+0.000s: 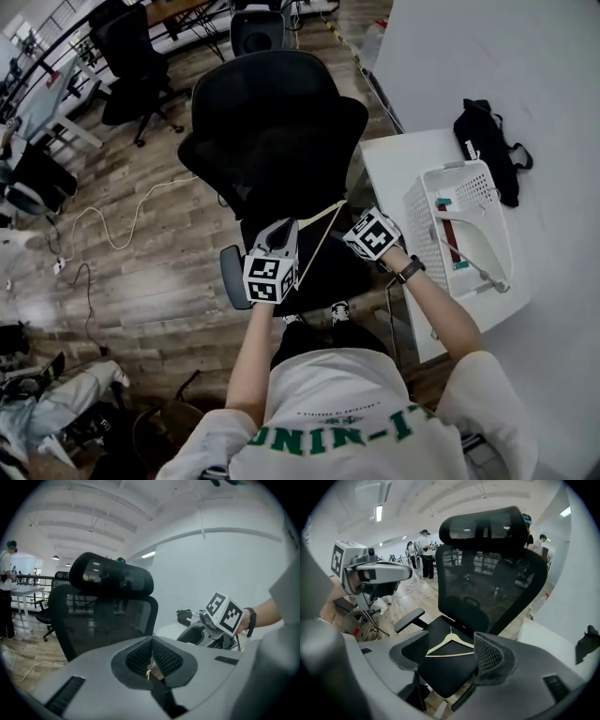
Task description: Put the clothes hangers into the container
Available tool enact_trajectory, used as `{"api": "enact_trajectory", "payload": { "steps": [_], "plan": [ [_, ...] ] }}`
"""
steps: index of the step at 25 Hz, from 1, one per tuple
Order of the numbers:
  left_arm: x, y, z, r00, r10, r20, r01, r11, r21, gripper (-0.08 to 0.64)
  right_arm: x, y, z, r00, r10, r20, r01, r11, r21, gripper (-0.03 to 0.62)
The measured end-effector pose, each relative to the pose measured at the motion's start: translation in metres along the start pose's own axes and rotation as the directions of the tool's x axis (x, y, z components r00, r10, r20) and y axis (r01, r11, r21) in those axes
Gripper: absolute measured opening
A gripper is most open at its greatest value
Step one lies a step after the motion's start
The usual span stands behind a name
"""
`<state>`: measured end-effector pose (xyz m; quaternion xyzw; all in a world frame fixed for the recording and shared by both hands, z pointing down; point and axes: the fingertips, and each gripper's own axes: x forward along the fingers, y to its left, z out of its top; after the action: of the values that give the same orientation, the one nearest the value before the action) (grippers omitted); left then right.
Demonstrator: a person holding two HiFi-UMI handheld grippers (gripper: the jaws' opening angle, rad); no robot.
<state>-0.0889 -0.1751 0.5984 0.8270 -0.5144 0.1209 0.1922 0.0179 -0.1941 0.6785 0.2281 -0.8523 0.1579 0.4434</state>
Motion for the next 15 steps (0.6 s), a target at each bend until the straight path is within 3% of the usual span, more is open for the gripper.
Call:
{"api": "enact_trajectory", "payload": {
  "steps": [4, 8, 12, 15],
  "plan": [
    [0.009, 0.049, -0.039, 0.998, 0.05, -0.025, -0.051, 0.998, -0.031, 0.011, 0.079, 0.022, -0.01, 0.995, 0.1, -0.014, -0.098, 0.991, 0.089, 0.31],
    [0.022, 0.095, -0.083, 0.992, 0.121, -0.031, -0.122, 0.992, -0.034, 0.011, 0.16, 0.04, -0.026, 0.987, 0.16, 0.016, -0.159, 0.958, 0.238, 0.31],
    [0.037, 0.126, -0.126, 0.986, 0.167, -0.022, -0.168, 0.983, -0.079, 0.011, 0.241, 0.053, -0.054, 0.986, 0.161, 0.04, -0.164, 0.915, 0.369, 0.31],
    [0.04, 0.144, -0.139, 0.983, 0.183, -0.019, -0.184, 0.977, -0.11, 0.009, 0.287, 0.059, -0.072, 0.991, 0.137, 0.002, -0.124, 0.893, 0.432, 0.31]
  ]
}}
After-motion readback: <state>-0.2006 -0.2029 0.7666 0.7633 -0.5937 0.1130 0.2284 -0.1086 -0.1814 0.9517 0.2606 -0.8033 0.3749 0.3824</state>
